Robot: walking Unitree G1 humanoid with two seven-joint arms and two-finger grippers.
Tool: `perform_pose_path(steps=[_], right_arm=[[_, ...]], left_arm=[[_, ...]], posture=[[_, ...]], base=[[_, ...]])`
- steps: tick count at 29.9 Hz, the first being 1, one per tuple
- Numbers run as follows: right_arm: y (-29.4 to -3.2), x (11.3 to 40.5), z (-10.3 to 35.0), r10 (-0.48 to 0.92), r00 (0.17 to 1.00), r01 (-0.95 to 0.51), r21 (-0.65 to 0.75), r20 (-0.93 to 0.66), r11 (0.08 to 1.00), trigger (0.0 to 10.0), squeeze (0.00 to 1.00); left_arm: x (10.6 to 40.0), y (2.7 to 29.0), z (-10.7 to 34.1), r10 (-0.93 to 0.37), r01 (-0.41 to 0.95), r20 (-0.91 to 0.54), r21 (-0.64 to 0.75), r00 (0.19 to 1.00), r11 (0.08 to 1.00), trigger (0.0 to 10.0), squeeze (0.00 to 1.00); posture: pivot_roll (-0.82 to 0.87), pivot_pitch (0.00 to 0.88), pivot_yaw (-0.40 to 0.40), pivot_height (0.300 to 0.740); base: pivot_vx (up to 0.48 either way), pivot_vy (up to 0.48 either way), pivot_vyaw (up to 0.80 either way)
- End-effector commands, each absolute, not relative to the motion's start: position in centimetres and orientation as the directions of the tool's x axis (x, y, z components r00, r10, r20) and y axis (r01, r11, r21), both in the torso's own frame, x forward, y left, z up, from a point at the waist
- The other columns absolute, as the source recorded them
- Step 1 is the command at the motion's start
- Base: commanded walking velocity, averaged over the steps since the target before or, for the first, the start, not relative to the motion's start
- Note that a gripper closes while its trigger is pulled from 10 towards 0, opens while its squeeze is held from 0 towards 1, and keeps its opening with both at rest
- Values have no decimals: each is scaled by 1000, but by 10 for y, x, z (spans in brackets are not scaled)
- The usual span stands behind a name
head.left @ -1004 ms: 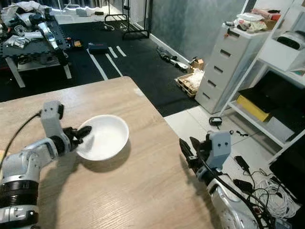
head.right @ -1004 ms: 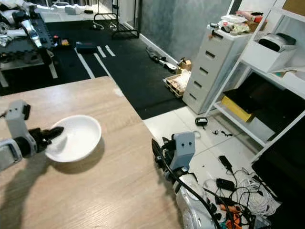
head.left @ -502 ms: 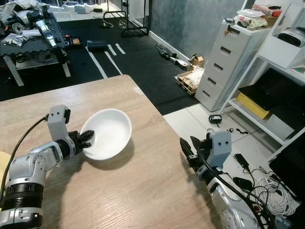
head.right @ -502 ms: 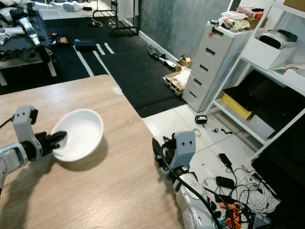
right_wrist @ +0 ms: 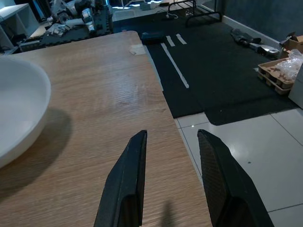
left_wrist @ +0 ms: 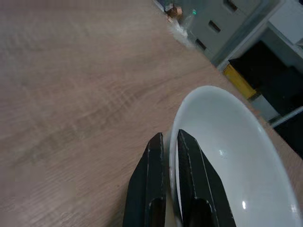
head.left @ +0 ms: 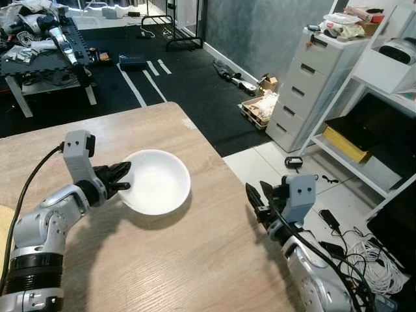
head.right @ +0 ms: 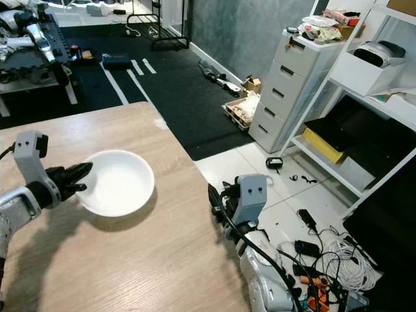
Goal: Setting the table
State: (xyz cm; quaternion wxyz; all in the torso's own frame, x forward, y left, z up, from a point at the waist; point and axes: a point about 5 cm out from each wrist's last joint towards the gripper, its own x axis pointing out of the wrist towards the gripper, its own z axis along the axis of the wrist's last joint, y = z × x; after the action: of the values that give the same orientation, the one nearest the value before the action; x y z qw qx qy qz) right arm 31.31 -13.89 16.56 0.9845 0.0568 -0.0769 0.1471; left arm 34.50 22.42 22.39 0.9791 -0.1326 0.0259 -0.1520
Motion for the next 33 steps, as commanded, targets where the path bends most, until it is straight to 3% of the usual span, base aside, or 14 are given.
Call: perform_pose_path(steps=[1, 3, 4, 9, 11, 13, 18, 19, 26, 27, 33], right_arm=[[-144, 313, 162, 266, 951, -281, 82, 158, 956, 10000, 0], [-145, 313, 164, 261, 951, -277, 83, 165, 957, 10000, 0], [-145, 313, 165, 257, 951, -275, 89, 172, 957, 10000, 0], [-142, 313, 171, 256, 946, -289, 167, 198, 943, 10000, 0], [-132, 310, 183, 311, 918, -382, 331, 247, 863, 10000, 0], [-121, 305, 194, 381, 874, -479, 410, 302, 776, 10000, 0], [-103, 299, 207, 474, 803, -596, 449, 363, 666, 10000, 27], [-99, 298, 208, 491, 791, -612, 451, 365, 650, 10000, 1000], [-94, 301, 203, 510, 792, -610, 458, 336, 647, 10000, 1000], [-95, 302, 202, 507, 795, -606, 463, 332, 647, 10000, 0], [-94, 301, 202, 528, 787, -614, 491, 320, 618, 10000, 0]], left_arm=[[342, 220, 231, -299, 300, 42, -233, 953, 925, 0, 0], [338, 216, 244, -295, 314, 118, -204, 948, 927, 0, 0], [333, 211, 252, -315, 344, 163, -204, 935, 917, 10000, 0], [318, 197, 265, -377, 427, 250, -191, 892, 884, 10000, 0], [310, 185, 270, -419, 464, 281, -119, 864, 878, 10000, 0], [307, 178, 273, -431, 467, 297, -60, 852, 882, 10000, 0], [305, 170, 279, -441, 458, 325, 27, 836, 888, 10000, 0], [305, 167, 281, -444, 449, 332, 64, 832, 891, 10000, 0], [298, 163, 290, -446, 434, 370, 120, 815, 893, 10000, 0], [297, 163, 291, -449, 437, 373, 123, 812, 891, 10000, 0], [294, 159, 292, -468, 460, 379, 118, 798, 880, 10000, 0]], posture=[[105, 105, 14, 740], [107, 102, 16, 740], [108, 102, 15, 740], [108, 102, 15, 740], [115, 100, 8, 740], [115, 100, 8, 740], [117, 93, 4, 740], [117, 93, 4, 740], [131, 83, -6, 740], [132, 83, -7, 740], [136, 80, -6, 740]], base=[[0, 0, 0], [0, 0, 0], [0, 0, 0], [0, 0, 0], [0, 0, 0], [0, 0, 0], [0, 0, 0], [0, 0, 0], [0, 0, 0], [0, 0, 0], [0, 0, 0]])
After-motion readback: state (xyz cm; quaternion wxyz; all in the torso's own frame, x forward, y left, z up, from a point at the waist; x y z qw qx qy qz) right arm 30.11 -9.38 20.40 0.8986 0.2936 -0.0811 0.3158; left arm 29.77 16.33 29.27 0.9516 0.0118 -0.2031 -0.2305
